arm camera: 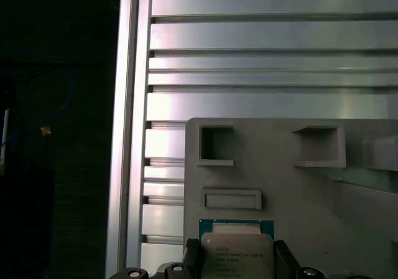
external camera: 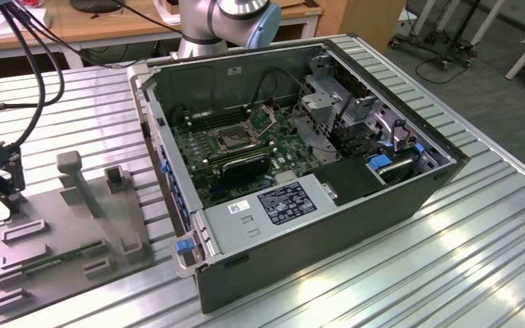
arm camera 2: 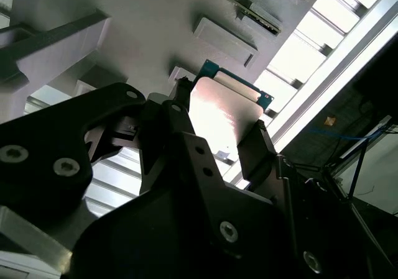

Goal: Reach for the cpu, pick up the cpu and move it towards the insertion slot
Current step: 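Pick up the cpu and move it towards the insertion slot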

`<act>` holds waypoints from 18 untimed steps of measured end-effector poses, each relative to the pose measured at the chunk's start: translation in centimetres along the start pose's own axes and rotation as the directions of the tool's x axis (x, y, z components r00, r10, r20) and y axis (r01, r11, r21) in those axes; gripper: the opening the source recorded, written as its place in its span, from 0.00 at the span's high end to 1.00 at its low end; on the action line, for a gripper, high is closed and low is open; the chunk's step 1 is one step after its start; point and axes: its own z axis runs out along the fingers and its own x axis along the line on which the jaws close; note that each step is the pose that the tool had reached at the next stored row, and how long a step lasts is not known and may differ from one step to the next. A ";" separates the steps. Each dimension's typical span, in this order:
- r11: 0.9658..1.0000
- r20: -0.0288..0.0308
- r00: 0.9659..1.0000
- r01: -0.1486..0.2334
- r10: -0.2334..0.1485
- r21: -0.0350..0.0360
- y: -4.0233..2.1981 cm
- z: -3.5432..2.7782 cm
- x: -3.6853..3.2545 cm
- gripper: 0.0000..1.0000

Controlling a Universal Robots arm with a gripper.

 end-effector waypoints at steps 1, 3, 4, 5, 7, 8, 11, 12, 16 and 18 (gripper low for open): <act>1.000 0.000 1.000 0.000 0.000 0.000 0.00 -0.03 0.00 0.46; 1.000 0.000 1.000 0.000 0.000 0.000 0.01 -0.11 0.00 0.46; 1.000 0.000 1.000 0.000 0.000 0.000 0.01 -0.13 0.00 0.46; 1.000 0.000 1.000 0.000 0.000 0.000 0.01 -0.17 0.00 0.46; 1.000 0.000 1.000 0.000 0.000 0.000 0.01 -0.28 0.00 0.46; 1.000 0.000 1.000 0.000 0.000 0.000 0.02 -0.32 0.00 0.46; 1.000 0.000 1.000 0.000 0.000 0.000 0.02 -0.48 0.00 0.46; 1.000 0.000 1.000 0.000 0.000 0.000 0.03 -0.51 0.00 0.46; 1.000 0.000 1.000 0.000 0.000 0.000 0.03 -0.72 -0.01 0.46; 1.000 0.000 1.000 0.000 0.000 0.000 0.03 -0.81 -0.01 0.46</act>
